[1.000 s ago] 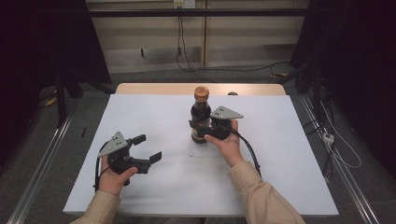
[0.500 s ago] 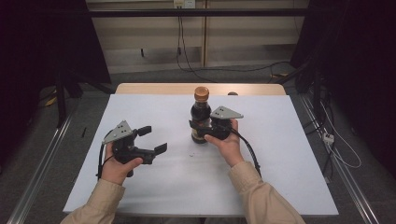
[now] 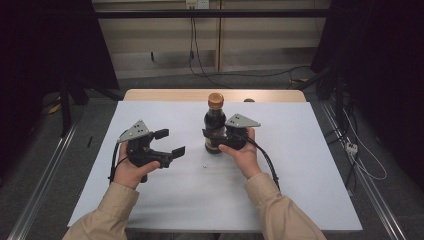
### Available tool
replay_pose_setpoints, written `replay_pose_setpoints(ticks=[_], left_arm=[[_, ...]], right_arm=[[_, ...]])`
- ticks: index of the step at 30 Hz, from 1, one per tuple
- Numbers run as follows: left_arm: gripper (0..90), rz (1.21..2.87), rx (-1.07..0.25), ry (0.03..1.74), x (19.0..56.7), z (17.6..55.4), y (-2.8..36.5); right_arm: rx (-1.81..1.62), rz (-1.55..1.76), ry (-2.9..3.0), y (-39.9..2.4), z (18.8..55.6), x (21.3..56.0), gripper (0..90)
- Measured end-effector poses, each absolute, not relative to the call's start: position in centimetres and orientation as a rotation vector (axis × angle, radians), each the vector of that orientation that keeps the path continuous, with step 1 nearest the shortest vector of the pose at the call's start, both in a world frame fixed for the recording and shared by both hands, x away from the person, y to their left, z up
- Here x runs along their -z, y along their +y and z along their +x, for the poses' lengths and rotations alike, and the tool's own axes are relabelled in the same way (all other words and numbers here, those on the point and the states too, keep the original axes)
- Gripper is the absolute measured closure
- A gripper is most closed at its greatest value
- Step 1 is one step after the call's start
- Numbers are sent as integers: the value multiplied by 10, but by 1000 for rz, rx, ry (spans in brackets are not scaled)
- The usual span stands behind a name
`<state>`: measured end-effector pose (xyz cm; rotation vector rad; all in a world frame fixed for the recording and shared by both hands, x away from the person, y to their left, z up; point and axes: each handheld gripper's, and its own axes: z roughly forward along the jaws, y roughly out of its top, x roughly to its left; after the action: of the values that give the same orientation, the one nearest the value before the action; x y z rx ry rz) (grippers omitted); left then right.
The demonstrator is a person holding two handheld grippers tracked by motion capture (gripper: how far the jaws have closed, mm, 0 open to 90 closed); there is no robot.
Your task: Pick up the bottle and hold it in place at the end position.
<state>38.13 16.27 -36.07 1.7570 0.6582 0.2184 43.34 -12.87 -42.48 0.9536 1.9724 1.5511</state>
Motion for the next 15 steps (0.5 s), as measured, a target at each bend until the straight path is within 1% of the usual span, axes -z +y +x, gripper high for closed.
replay_pose_setpoints(ticks=[10, 15], left_arm=[[55, 1777, -219, 655, 354, 388, 154], [54, 1787, -219, 627, 349, 390, 150]], right_arm=[[-1557, 960, 1976, -129, 434, 425, 300], [-1562, 962, 1975, -129, 434, 425, 300]])
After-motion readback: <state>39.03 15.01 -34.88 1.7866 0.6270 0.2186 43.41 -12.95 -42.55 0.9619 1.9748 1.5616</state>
